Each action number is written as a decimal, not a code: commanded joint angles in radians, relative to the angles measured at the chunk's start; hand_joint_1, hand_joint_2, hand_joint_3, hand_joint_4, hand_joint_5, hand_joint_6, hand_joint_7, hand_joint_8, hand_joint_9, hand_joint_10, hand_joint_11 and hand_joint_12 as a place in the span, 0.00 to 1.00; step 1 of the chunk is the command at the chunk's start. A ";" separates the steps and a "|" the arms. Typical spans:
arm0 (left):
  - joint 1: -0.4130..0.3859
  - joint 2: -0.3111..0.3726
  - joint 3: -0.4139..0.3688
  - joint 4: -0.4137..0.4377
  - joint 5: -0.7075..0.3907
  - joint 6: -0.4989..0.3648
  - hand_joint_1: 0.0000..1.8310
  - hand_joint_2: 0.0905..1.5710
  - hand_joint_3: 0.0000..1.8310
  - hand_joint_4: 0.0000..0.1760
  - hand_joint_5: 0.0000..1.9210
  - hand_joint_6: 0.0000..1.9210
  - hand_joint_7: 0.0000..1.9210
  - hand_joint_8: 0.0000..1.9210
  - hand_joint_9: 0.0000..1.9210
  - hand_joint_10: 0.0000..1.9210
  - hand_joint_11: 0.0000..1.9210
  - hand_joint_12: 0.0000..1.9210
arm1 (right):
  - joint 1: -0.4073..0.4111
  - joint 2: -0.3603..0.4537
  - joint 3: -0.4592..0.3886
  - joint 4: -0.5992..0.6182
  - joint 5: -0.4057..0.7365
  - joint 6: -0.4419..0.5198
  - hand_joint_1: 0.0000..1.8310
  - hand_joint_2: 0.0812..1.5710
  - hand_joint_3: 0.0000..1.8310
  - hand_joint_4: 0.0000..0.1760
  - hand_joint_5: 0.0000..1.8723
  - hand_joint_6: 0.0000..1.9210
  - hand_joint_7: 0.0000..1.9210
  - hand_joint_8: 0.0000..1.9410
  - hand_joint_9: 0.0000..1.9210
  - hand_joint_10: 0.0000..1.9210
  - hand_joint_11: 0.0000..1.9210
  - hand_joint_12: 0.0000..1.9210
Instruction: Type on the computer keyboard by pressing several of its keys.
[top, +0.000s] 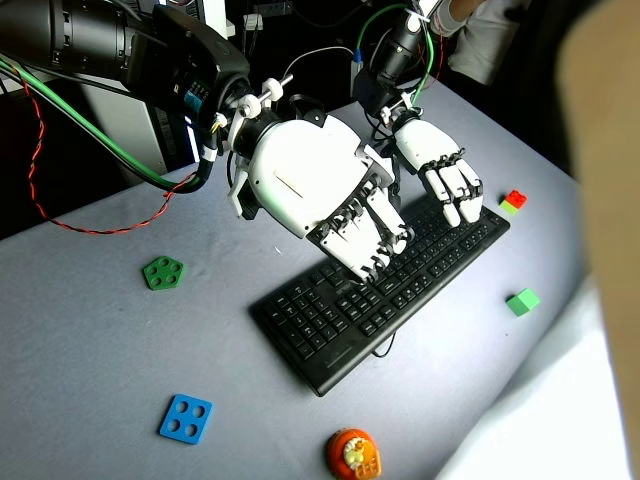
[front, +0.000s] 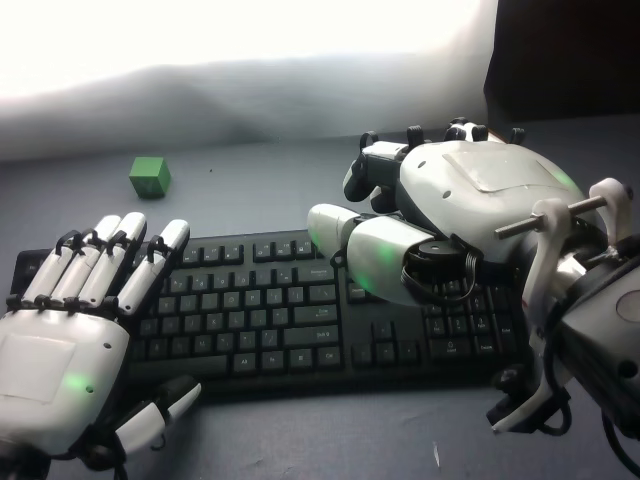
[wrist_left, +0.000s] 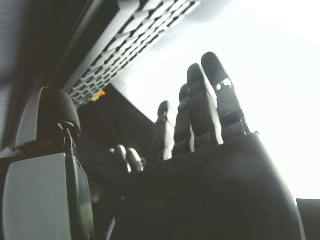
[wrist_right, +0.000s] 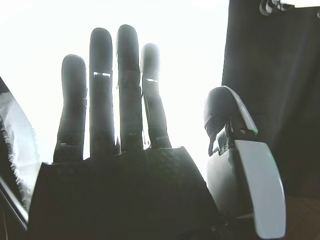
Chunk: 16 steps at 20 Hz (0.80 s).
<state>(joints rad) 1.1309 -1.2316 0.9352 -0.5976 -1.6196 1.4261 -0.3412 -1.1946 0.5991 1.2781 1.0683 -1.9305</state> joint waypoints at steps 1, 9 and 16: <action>-0.004 -0.010 0.014 -0.004 -0.054 0.028 0.51 0.53 0.00 0.73 0.00 0.00 0.00 0.00 0.00 0.00 0.00 0.25 | 0.004 0.001 -0.003 -0.089 0.041 0.010 0.01 0.84 0.00 0.00 0.22 0.34 0.41 0.01 0.25 0.45 0.04 0.88; -0.011 0.001 0.017 -0.004 -0.044 0.022 0.39 0.61 0.02 0.51 0.00 0.00 0.00 0.00 0.04 0.01 0.00 0.29 | 0.004 0.001 -0.003 -0.089 0.041 0.010 0.01 0.84 0.00 0.00 0.22 0.33 0.41 0.00 0.25 0.45 0.04 0.88; -0.024 0.010 0.024 -0.004 -0.034 0.015 0.00 0.75 0.00 0.39 0.01 0.00 0.05 0.01 0.09 0.01 0.00 0.37 | 0.002 0.001 -0.003 -0.089 0.037 0.011 0.02 0.84 0.00 0.00 0.22 0.34 0.41 0.00 0.24 0.46 0.03 0.88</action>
<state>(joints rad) 1.1091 -1.2293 0.9535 -0.6380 -1.5436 1.4422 -0.3420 -1.1946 0.5991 1.2778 1.0637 -1.9297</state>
